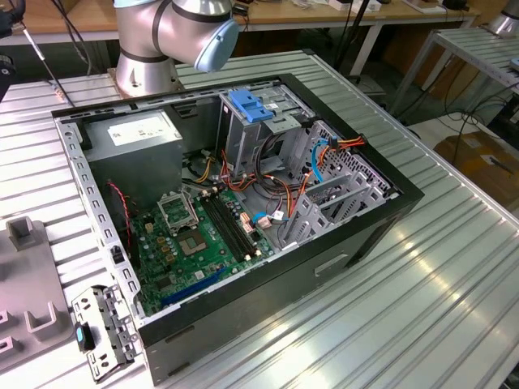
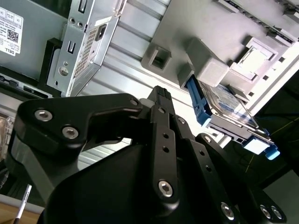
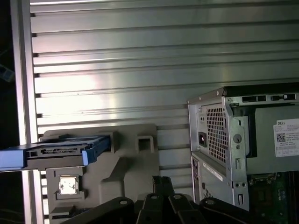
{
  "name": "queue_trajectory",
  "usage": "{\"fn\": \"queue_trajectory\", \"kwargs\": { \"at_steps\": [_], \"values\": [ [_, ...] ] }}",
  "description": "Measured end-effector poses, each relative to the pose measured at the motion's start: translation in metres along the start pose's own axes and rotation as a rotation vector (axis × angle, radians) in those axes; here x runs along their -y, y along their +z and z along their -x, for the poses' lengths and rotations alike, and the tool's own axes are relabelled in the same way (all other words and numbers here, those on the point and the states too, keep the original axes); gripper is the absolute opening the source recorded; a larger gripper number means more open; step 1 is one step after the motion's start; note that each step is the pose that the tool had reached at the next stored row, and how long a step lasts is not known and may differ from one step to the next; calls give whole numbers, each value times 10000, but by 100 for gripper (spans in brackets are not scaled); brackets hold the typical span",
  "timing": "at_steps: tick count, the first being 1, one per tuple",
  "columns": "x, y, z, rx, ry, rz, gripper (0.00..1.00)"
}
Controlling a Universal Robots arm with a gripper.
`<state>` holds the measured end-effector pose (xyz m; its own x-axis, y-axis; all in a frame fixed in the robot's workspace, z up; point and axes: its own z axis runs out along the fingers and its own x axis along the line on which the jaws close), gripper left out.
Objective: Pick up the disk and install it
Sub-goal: 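Reach for the disk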
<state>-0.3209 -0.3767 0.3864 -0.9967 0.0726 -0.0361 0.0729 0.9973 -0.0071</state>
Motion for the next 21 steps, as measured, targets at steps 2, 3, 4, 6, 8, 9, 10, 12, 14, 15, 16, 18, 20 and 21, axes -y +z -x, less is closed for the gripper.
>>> {"fn": "queue_trajectory", "kwargs": {
  "at_steps": [2, 3, 4, 6, 8, 9, 10, 12, 14, 15, 16, 18, 20, 21],
  "values": [
    [-1, 0, 11, -1, 0, 0, 11],
    [-1, 0, 12, 0, 1, 0, 11],
    [-1, 0, 11, 0, 2, 0, 11],
    [2, -1, -24, 0, 0, 0, 11],
    [4, -2, -51, 0, 1, 0, 11],
    [4, -2, -61, 0, 0, 0, 11],
    [5, -3, -72, -1, 1, 0, 11],
    [6, -4, -91, -1, 0, 0, 11],
    [7, -4, -107, 0, 0, 0, 11],
    [7, -5, -116, -1, 0, -1, 11],
    [9, -5, -138, 0, 0, 0, 11],
    [10, -6, -158, 0, 0, 0, 11],
    [11, -6, -173, 0, 0, 0, 11],
    [12, -7, -183, 0, 0, 0, 11]
  ]
}}
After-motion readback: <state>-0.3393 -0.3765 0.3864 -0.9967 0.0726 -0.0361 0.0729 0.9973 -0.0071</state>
